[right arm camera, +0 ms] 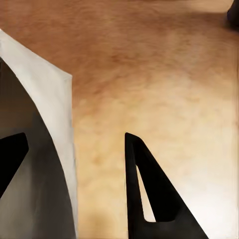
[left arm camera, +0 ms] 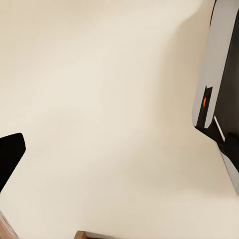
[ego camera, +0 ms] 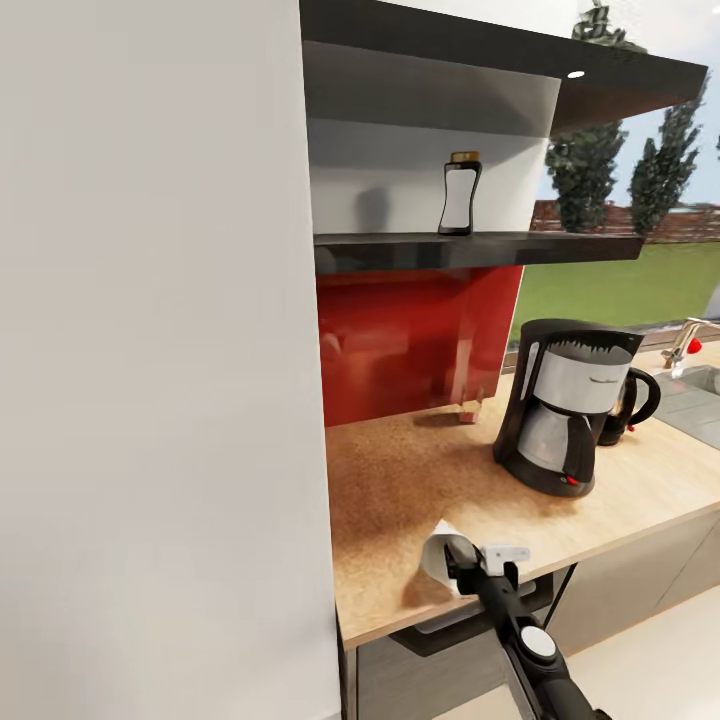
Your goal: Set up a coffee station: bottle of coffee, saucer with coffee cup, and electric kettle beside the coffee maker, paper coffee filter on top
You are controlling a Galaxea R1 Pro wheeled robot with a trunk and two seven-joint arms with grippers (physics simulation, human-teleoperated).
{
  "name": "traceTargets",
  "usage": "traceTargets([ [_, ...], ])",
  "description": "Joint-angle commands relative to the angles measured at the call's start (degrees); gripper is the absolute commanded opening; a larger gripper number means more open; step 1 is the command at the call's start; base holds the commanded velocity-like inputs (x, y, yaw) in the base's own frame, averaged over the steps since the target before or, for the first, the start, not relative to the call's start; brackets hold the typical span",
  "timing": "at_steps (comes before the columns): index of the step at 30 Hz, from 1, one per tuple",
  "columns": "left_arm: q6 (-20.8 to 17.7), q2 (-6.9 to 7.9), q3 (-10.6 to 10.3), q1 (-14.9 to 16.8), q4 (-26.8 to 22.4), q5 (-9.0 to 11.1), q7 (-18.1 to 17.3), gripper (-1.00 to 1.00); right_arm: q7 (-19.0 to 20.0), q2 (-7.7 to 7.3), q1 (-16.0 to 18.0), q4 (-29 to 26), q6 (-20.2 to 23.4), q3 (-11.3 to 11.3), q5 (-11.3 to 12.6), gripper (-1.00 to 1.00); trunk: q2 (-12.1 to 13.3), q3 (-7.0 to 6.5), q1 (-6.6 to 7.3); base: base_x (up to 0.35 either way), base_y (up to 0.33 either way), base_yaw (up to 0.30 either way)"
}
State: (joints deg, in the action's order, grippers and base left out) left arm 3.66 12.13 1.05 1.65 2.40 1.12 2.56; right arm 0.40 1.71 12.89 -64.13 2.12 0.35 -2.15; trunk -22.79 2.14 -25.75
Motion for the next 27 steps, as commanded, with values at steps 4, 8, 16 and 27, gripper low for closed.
traceTargets([
  [4, 0.4, 0.00, 0.1, 0.1, 0.2, 0.1, 0.1, 1.00, 0.0, 0.11, 0.0, -5.1, 7.0, -0.1, -0.2, -1.00, -0.1, 0.13, -0.04, 0.000, 0.000, 0.000],
  [8, 0.4, 0.00, 0.1, 0.1, 0.2, 0.1, 0.1, 1.00, -0.2, 0.13, 0.1, -10.3, 10.0, -0.1, -0.3, -1.00, -0.1, 0.13, -0.04, 0.000, 0.000, 0.000],
  [16, 0.3, 0.05, 0.1, -0.3, 0.2, 0.1, -0.2, 1.00, -0.2, 0.16, 4.5, -17.8, 25.4, -0.1, -0.2, -1.00, -0.1, 0.13, -0.04, 0.000, 0.000, 0.000],
  [27, 0.4, 0.10, 0.1, -3.1, 0.2, 0.0, -0.2, 1.00, -0.2, 1.20, 20.6, -19.3, 43.8, -0.1, 1.6, -1.00, -0.1, 0.13, -0.04, 0.000, 0.000, 0.000],
])
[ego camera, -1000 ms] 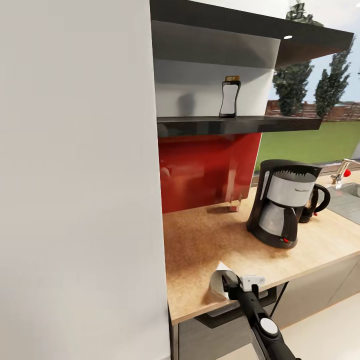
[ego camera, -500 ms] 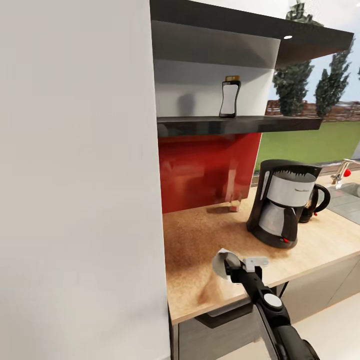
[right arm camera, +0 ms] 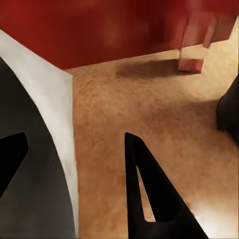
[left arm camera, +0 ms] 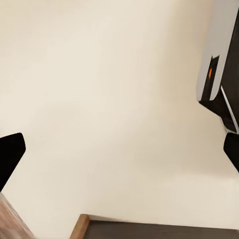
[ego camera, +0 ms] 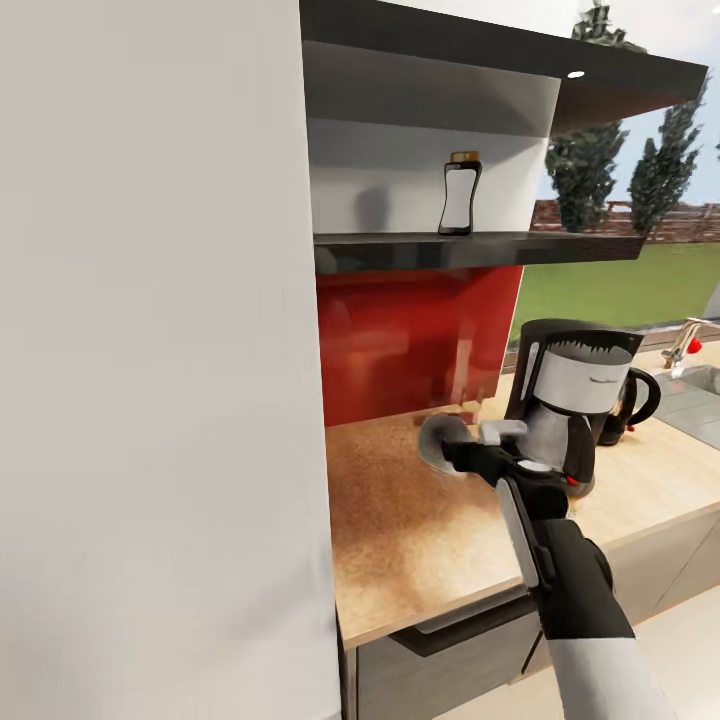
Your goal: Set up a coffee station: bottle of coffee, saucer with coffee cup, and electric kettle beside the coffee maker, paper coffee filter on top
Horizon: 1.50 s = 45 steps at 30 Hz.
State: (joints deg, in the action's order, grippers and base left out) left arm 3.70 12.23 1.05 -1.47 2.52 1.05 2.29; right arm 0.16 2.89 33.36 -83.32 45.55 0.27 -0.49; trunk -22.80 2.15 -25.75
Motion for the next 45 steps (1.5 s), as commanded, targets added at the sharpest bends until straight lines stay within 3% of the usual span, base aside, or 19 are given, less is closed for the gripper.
traceTargets([
  [1, 0.3, -0.01, 0.1, 0.0, 0.1, 0.1, 0.1, 1.00, 0.1, 0.42, 2.2, -0.8, 3.6, 0.0, 0.8, -1.00, -0.1, 0.12, -0.04, 0.000, 0.000, 0.000],
  [7, 0.3, -0.01, 0.1, -0.1, 0.1, 0.1, 0.1, 1.00, 0.1, 0.69, 8.2, -1.4, 9.3, 0.0, 2.1, -1.00, -0.1, 0.12, -0.04, 0.000, 0.000, 0.000],
  [14, 0.4, -0.01, 0.1, -0.1, 0.1, 0.0, 0.1, 1.00, -0.1, 0.71, 12.9, -1.4, 10.6, -1.3, 3.3, -1.00, -0.1, 0.12, -0.04, 0.000, 0.000, 0.000],
  [19, 0.3, -0.01, 0.1, -0.2, 0.1, -0.1, 0.1, 1.00, -0.4, 0.71, 18.5, -0.7, 12.2, -9.2, 3.2, -1.00, -0.1, 0.12, -0.04, 0.000, 0.000, 0.000],
  [22, 0.3, -0.08, 0.1, -0.5, 0.1, -0.1, 0.1, 1.00, -3.3, 0.71, 23.1, 2.4, 13.3, -13.1, 3.2, -1.00, -0.1, 0.12, -0.04, 0.000, 0.000, 0.000],
  [24, 0.3, -0.10, 0.1, -0.6, 0.1, -0.1, 0.1, 1.00, -6.3, 0.71, 27.6, 7.1, 13.5, -15.3, 3.2, -1.00, -0.1, 0.12, -0.04, 0.000, 0.000, 0.000],
  [29, 0.3, -0.10, 0.1, -1.2, 0.1, 0.0, 0.1, 1.00, -9.4, 0.64, 37.6, 19.9, 13.6, -19.6, 3.2, -1.00, -0.1, 0.12, -0.04, 0.000, 0.000, 0.000],
  [31, 0.3, -0.11, 0.1, -1.4, 0.1, 0.0, 0.1, 1.00, -12.9, 0.57, 42.4, 25.2, 13.6, -21.6, 3.2, -1.00, -0.1, 0.12, -0.04, 0.000, 0.000, 0.000],
  [34, 0.3, -0.16, 0.1, -1.4, 0.1, 0.0, 0.1, 1.00, -17.4, 0.53, 46.2, 28.3, 13.6, -23.8, 3.3, -1.00, -0.1, 0.12, -0.04, 0.000, 0.000, 0.000],
  [36, 0.3, -0.18, 0.1, -1.5, 0.1, 0.0, 0.1, 1.00, -22.0, 0.49, 49.4, 29.7, 13.6, -27.7, 3.3, -1.00, -0.1, 0.12, -0.04, 0.000, 0.000, 0.000],
  [38, 0.3, -0.19, 0.1, -1.5, 0.1, 0.0, 0.1, 1.00, -26.3, 0.46, 50.9, 30.1, 13.6, -32.5, 3.3, -1.00, -0.1, 0.12, -0.04, 0.000, 0.000, 0.000],
  [40, 0.3, -0.19, 0.1, -1.5, 0.1, 0.0, 0.1, 1.00, -29.7, 0.47, 51.3, 30.0, 13.6, -34.9, 3.3, -1.00, -0.1, 0.12, -0.04, 0.000, 0.000, 0.000],
  [45, 0.3, -0.19, 0.1, -1.5, 0.1, 0.0, 0.1, 1.00, -31.7, 0.42, 51.4, 29.9, 13.6, -37.0, 3.6, -1.00, -0.1, 0.12, -0.04, 0.000, 0.000, 0.000],
])
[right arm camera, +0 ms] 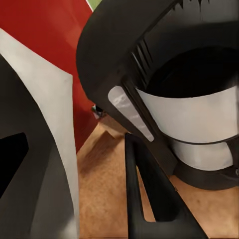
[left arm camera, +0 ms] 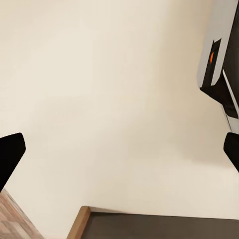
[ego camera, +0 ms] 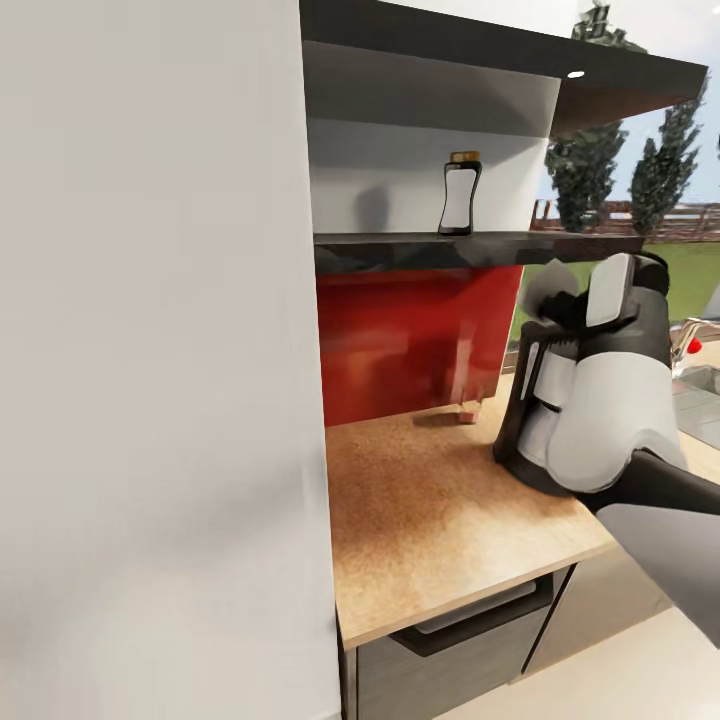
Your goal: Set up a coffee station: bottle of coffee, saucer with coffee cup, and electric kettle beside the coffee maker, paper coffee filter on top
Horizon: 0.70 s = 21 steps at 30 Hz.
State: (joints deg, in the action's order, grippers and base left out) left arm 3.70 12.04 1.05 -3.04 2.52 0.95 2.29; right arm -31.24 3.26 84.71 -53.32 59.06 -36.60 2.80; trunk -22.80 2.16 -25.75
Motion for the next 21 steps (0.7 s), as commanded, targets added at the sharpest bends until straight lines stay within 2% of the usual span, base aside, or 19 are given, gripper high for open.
traceTargets([
  [1, 0.3, 0.00, 0.1, 0.0, 0.1, 0.1, 0.0, 1.00, -0.5, -0.01, 0.1, -0.1, 0.1, -1.5, 0.5, -1.00, -0.1, 0.12, -0.04, 0.000, 0.000, 0.000],
  [4, 0.3, 0.00, 0.1, 0.0, 0.1, 0.1, 0.0, 1.00, -0.6, -0.14, 0.1, -0.2, 0.1, -3.2, 1.6, -1.00, -0.1, 0.12, -0.04, 0.000, 0.000, 0.000],
  [8, 0.3, 0.00, 0.1, 0.0, 0.1, 0.1, 0.0, 1.00, -0.6, -0.21, 0.1, -0.1, 0.1, -3.8, 2.8, -1.00, -0.1, 0.12, -0.04, 0.000, 0.000, 0.000],
  [16, 0.3, 0.03, 0.1, 0.0, 0.1, 0.1, 0.0, 1.00, -0.6, -0.19, 0.1, 0.0, 0.1, -7.1, 2.9, -1.00, -0.1, 0.12, -0.04, 0.000, 0.000, 0.000],
  [21, 0.3, 0.00, 0.1, 0.0, 0.1, 0.1, 0.0, 1.00, -0.6, -0.22, 0.1, -0.1, 0.1, -7.4, 2.9, -1.00, -0.1, 0.12, -0.04, 0.000, 0.000, -0.012],
])
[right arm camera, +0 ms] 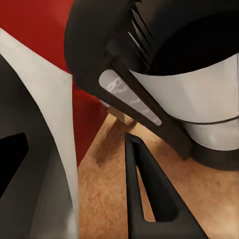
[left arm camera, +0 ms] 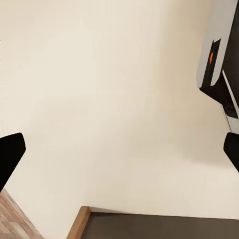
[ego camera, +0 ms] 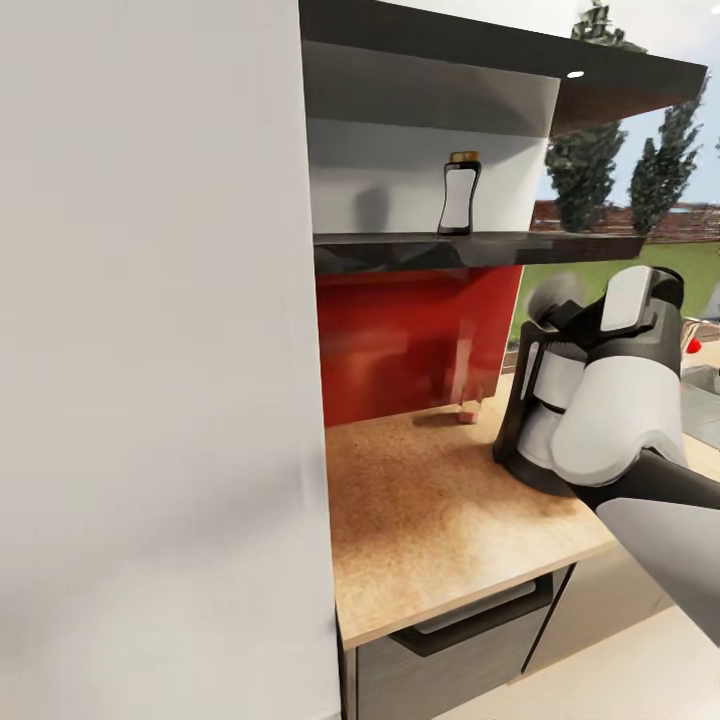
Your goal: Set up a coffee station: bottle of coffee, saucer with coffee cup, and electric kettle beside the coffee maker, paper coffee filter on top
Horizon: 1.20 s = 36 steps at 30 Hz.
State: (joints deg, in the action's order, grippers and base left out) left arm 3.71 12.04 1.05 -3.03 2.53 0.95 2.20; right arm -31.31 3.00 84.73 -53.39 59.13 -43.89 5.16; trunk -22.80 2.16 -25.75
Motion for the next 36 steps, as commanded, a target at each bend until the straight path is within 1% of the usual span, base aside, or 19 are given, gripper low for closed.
traceTargets([
  [1, 0.3, 0.00, 0.1, 0.0, 0.1, 0.1, 0.1, 1.00, -0.5, 0.02, 0.1, -0.1, 0.0, -0.3, 0.6, -1.00, -0.1, 0.12, -0.04, 0.000, 0.000, -0.123],
  [5, 0.3, -0.07, 0.1, 0.0, 0.1, 0.1, 0.1, 1.00, -0.6, -0.01, 0.1, -0.1, 0.0, -1.8, 0.6, -1.00, -0.1, 0.12, -0.04, 0.000, 0.000, -0.230],
  [8, 0.3, -0.09, 0.1, 0.0, 0.1, 0.1, 0.1, 1.00, -0.6, -0.01, 0.1, -0.2, 0.0, -2.3, 0.6, -1.00, -0.1, 0.12, -0.04, 0.000, 0.000, -0.242],
  [15, 0.2, -0.16, 0.1, 0.0, 0.1, 0.1, 0.2, 1.00, -0.6, 0.07, 0.1, -0.2, 0.0, -2.3, 0.5, -1.00, -0.1, 0.12, -0.04, 0.000, 0.000, -0.034],
  [19, -0.9, -0.11, 0.1, -0.3, 0.1, 0.1, 0.3, 1.00, -0.6, 0.18, 0.0, 0.1, 0.0, -2.5, 0.5, -1.00, -0.1, 0.12, -0.04, 0.000, 0.000, -0.002],
  [21, -1.5, -0.12, 0.1, -0.6, 0.1, 0.1, 0.3, 1.00, -0.6, 0.17, 0.0, 0.0, 0.0, -4.4, 0.5, -1.00, -0.1, 0.12, -0.04, 0.000, 0.000, 0.000],
  [25, -1.8, -0.13, 0.1, -0.7, 0.1, 0.1, 0.4, 1.00, -0.6, -0.08, 0.0, 0.0, 0.1, -8.9, 0.4, -1.00, -0.1, 0.12, -0.04, 0.000, 0.000, 0.000],
  [28, -1.8, -0.16, 0.1, -0.8, 0.1, 0.1, 0.4, 1.00, -1.6, -0.14, 0.0, 0.1, 0.1, -11.3, 0.4, -1.00, -0.1, 0.12, -0.04, 0.000, 0.000, 0.000],
  [29, -1.8, -0.17, 0.1, -0.8, 0.1, 0.1, 0.4, 1.00, -2.8, -0.13, 0.0, 0.1, 0.1, -11.7, 0.4, -1.00, -0.1, 0.12, -0.04, 0.000, 0.000, 0.000],
  [31, -1.9, -0.18, 0.1, -0.9, 0.2, 0.1, 0.4, 1.00, -7.2, -0.06, 0.0, 0.0, 0.0, -12.3, 0.6, -1.00, -0.1, 0.12, -0.04, 0.000, 0.000, 0.000],
  [32, -1.9, -0.18, 0.1, -0.9, 0.1, 0.1, 0.4, 1.00, -8.2, -0.02, 0.0, -0.1, 0.0, -12.4, 0.7, -1.00, -0.1, 0.12, -0.04, 0.000, 0.000, 0.000],
  [36, -1.9, -0.18, 0.1, -1.0, 0.1, 0.1, 0.4, 1.00, -9.2, 0.06, 0.0, -0.1, 0.0, -12.5, 0.8, -1.00, -0.1, 0.12, -0.04, 0.000, 0.000, 0.000],
])
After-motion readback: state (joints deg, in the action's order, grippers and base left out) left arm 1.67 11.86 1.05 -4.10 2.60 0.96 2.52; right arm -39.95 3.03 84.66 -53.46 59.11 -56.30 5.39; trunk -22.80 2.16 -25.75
